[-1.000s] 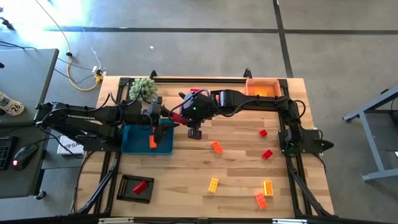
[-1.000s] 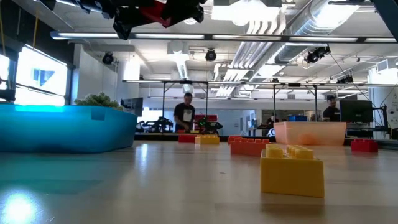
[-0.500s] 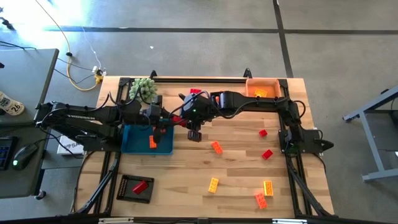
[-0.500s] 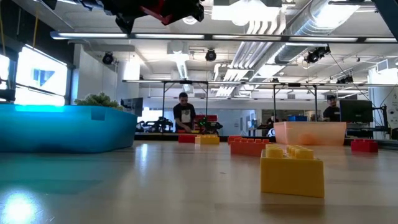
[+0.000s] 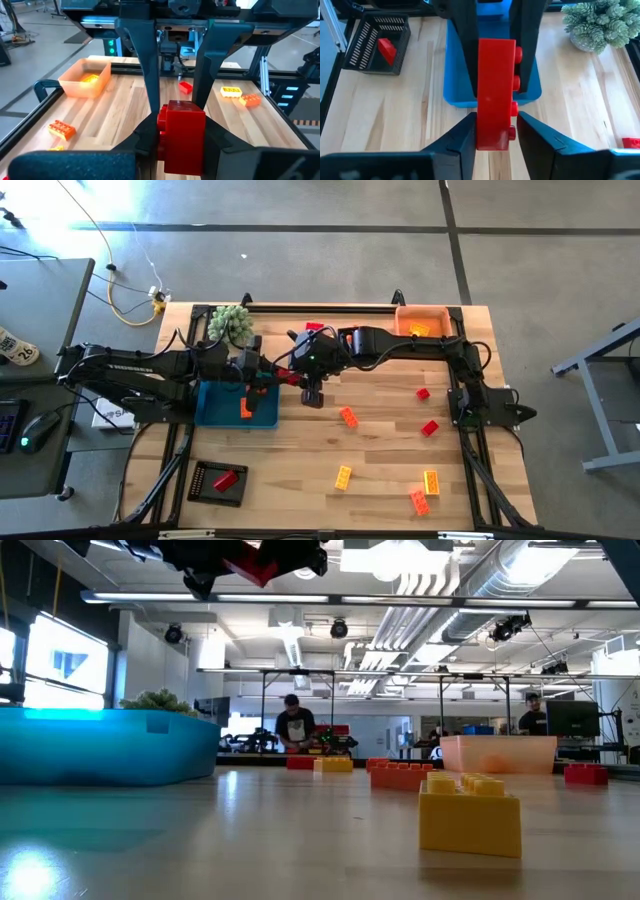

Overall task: Sort & place blocks by color
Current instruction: Put the red game piece into the black bin

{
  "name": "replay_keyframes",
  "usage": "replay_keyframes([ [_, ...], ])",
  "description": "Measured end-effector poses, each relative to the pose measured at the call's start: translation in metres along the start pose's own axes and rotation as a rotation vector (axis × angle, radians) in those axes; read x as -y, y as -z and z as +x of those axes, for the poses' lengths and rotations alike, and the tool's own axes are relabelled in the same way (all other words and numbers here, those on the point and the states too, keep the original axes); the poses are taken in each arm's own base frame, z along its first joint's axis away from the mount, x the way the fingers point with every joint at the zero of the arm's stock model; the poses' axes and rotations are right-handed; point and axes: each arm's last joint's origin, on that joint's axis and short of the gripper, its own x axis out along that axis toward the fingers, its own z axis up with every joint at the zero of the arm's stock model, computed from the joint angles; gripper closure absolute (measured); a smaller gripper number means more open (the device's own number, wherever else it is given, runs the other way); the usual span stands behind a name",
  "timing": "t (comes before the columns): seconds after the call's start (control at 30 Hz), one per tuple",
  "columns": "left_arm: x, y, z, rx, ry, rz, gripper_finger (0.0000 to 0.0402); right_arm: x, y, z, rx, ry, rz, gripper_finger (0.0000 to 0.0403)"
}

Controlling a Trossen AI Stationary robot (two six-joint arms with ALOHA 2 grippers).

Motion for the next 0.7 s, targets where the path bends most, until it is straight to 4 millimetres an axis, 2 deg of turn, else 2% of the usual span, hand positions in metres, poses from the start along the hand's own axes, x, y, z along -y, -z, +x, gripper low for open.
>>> replay_keyframes([
  [0.37,0.0,0.01,-0.004,-0.111,-0.003,-0.024,0.0336,0.001,0.001,0.0,-0.011,0.027,0.092,0.0182],
  [0.7,0.011,0.021,-0.025,-0.244,0.009,-0.042,0.0336,0.001,0.006,-0.001,-0.058,0.038,0.254,0.017],
])
